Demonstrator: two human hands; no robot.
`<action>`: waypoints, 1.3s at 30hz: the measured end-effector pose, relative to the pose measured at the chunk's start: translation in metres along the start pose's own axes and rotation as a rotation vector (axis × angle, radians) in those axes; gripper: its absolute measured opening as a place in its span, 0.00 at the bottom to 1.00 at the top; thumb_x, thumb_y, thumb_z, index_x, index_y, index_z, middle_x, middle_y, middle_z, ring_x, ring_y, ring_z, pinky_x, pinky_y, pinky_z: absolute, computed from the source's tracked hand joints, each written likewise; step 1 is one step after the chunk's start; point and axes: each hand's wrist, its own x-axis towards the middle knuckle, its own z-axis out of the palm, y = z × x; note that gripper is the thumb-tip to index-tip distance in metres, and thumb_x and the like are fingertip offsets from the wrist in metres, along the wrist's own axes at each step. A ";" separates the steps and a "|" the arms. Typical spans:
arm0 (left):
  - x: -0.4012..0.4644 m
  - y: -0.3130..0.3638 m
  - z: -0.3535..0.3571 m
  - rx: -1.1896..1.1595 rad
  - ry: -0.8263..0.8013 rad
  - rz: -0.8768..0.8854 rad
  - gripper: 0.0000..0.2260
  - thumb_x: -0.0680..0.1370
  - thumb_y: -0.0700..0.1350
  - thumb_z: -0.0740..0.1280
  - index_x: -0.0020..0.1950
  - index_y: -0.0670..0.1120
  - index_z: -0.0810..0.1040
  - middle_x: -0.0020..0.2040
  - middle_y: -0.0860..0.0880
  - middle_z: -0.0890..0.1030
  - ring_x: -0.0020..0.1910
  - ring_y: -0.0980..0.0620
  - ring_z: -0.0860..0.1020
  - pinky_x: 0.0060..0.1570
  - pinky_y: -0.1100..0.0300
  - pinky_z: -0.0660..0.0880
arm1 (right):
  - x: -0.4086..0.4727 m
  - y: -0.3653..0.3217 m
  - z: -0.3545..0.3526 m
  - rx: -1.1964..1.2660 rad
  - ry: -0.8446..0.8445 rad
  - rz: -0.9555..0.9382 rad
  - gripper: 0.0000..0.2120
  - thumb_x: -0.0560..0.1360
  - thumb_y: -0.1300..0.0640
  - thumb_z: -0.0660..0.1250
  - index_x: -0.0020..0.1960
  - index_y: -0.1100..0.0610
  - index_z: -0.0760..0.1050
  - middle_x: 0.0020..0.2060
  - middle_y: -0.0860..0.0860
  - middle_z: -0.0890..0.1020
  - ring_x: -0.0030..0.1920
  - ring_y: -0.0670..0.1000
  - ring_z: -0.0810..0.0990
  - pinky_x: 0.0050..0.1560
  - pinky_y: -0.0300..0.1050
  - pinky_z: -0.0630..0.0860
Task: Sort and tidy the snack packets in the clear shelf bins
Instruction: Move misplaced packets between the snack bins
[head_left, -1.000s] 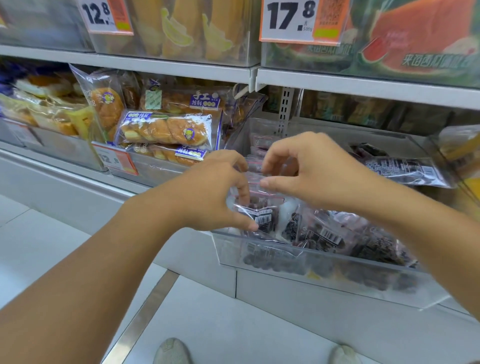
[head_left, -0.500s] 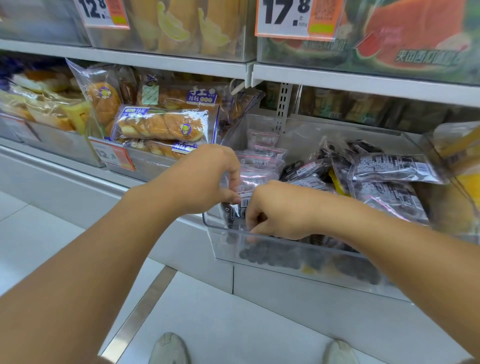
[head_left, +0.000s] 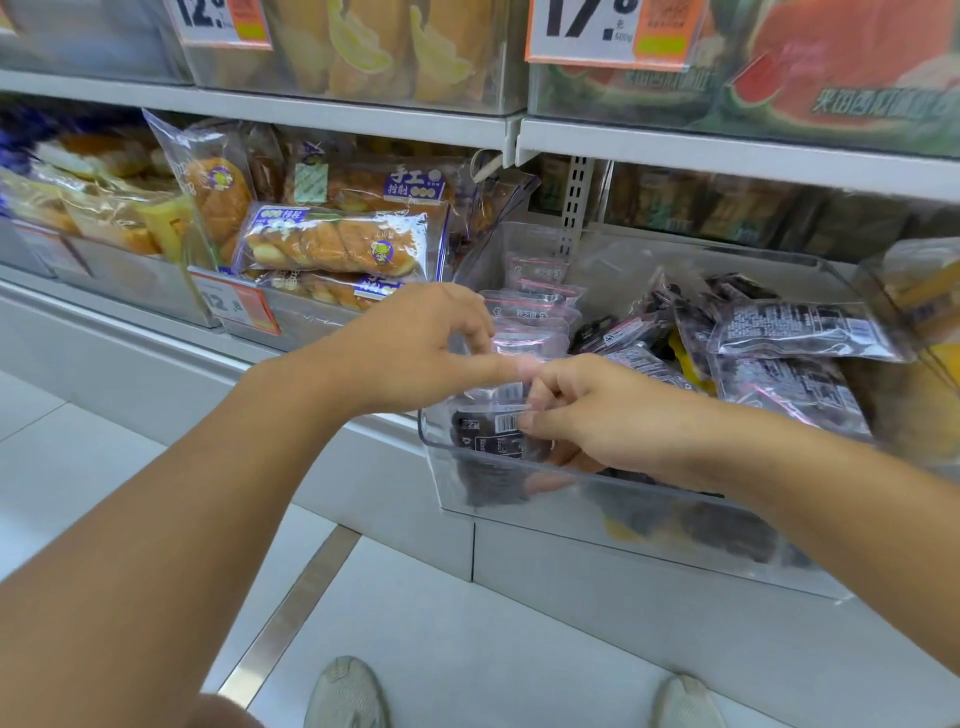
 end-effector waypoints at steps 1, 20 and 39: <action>-0.001 0.000 -0.001 0.046 -0.018 -0.005 0.26 0.65 0.70 0.69 0.48 0.50 0.84 0.57 0.56 0.80 0.63 0.58 0.74 0.58 0.64 0.69 | -0.002 -0.003 -0.001 -0.154 -0.002 0.011 0.12 0.81 0.54 0.66 0.43 0.61 0.74 0.37 0.60 0.84 0.38 0.59 0.86 0.51 0.61 0.82; 0.002 0.016 0.010 0.050 0.062 -0.065 0.29 0.79 0.58 0.66 0.77 0.52 0.64 0.77 0.53 0.64 0.75 0.54 0.62 0.69 0.60 0.62 | -0.007 -0.033 -0.053 0.148 0.408 0.115 0.17 0.80 0.50 0.64 0.57 0.64 0.78 0.57 0.63 0.83 0.54 0.60 0.84 0.55 0.54 0.82; 0.006 0.004 0.021 0.232 -0.016 -0.041 0.26 0.85 0.44 0.56 0.82 0.44 0.52 0.83 0.49 0.49 0.81 0.53 0.42 0.66 0.71 0.36 | 0.044 -0.024 -0.010 0.933 0.136 0.230 0.30 0.78 0.31 0.55 0.64 0.55 0.72 0.54 0.63 0.81 0.46 0.59 0.85 0.44 0.55 0.82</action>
